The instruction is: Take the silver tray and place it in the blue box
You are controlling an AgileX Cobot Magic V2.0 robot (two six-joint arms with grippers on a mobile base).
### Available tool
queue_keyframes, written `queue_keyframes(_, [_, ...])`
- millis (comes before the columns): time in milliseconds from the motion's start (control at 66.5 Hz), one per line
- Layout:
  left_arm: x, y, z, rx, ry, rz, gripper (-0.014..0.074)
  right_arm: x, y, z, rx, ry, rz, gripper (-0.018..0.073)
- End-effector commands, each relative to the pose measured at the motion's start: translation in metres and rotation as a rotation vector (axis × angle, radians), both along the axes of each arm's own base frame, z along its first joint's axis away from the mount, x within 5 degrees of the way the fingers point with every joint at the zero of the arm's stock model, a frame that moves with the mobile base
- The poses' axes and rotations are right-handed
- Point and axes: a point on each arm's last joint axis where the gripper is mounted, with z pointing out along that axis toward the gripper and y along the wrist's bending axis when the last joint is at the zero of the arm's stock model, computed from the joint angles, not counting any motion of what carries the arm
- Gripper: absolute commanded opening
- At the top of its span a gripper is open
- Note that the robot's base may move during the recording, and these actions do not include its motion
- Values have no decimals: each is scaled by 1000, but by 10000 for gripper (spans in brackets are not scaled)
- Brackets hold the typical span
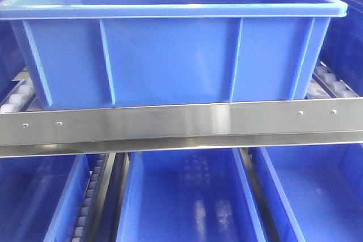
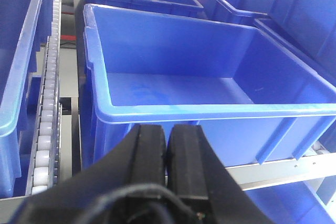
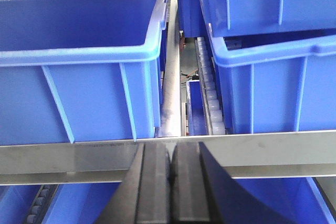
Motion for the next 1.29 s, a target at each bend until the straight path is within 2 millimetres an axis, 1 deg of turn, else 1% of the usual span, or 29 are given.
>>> queue_keyframes(0, [-1,0,15,-44,-87,-2,-6,-5,0,13,-15,-138,0,50])
queue_keyframes(662, [0,0,15,-42,-81,-2,-6,-4,0,13,-15,-136,1,50])
queue_keyframes(737, [1,0,10,-42,-84,-2,-6,-4,0,13,-15,-136,1,50])
queue_keyframes(797, [3,-1,0,-38,-80,-2,-6,-4,0,13,-15,-136,1,50])
queue_keyframes(888, [2,2,-16,147,-132,38,-6,-4,0,13,-15,-136,1,50])
queue_keyframes(978, [-3,8,-35,211,-156,94,-6,-4,0,13,-15,-136,1,50])
queue_keyframes(1083, [-9,16,-58,127,-192,178,-6,-4,0,13,-15,-136,1,50])
queue_keyframes(1143, [-14,19,-70,111,-231,219,-6,-4,0,13,-15,-136,1,50])
queue_keyframes(1219, [-18,23,-87,78,-230,262,-6,-4,0,13,-15,-136,1,50])
queue_keyframes(1279, [-22,25,-97,52,-239,281,-6,-4,0,13,-15,-136,1,50])
